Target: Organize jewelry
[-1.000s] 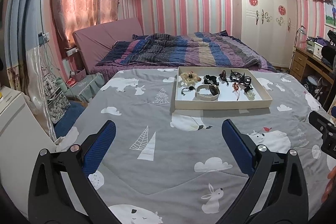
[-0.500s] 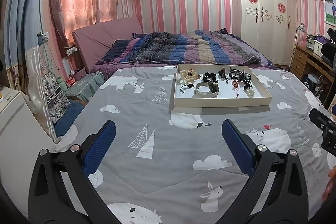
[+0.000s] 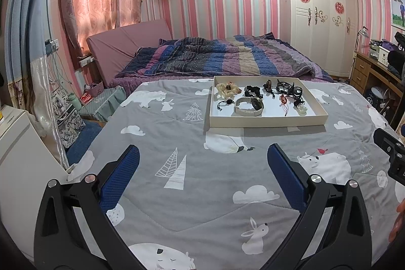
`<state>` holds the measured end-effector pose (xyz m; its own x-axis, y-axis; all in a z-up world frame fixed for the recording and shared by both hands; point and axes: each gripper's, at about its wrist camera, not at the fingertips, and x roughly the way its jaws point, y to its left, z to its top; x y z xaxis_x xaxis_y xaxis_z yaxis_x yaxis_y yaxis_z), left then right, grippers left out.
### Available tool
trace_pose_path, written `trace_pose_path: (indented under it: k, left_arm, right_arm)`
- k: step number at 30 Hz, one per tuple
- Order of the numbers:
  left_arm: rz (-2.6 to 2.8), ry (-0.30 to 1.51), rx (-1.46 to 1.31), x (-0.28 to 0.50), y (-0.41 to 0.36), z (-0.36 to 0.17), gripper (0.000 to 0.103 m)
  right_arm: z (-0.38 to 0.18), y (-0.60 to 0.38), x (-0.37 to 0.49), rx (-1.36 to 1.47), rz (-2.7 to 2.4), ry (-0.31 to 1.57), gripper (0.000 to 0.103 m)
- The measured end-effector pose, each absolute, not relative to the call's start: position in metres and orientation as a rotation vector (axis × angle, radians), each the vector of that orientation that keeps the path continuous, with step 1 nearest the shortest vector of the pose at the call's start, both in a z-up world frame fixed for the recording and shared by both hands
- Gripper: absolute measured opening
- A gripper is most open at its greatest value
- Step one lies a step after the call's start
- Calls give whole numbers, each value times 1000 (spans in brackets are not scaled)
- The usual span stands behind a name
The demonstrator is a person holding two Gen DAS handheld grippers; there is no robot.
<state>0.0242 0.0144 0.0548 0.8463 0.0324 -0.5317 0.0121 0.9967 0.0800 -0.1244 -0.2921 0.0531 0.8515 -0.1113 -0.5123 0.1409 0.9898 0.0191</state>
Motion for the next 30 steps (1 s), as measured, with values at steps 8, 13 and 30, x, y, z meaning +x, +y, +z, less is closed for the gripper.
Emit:
trace_pose_path:
  k: [8,13,30]
  left_arm:
    - [4,564,74,24,15,55,100]
    - [3,562,73,25,15,54,100]
    - [4,587,71,26,14,52,100]
  right_arm:
    - [53,-292,-124,58,-132,536,101]
    - [53,-292,-124,57,-132,537,101]
    - [52,-293,-124,59,-133,540,101]
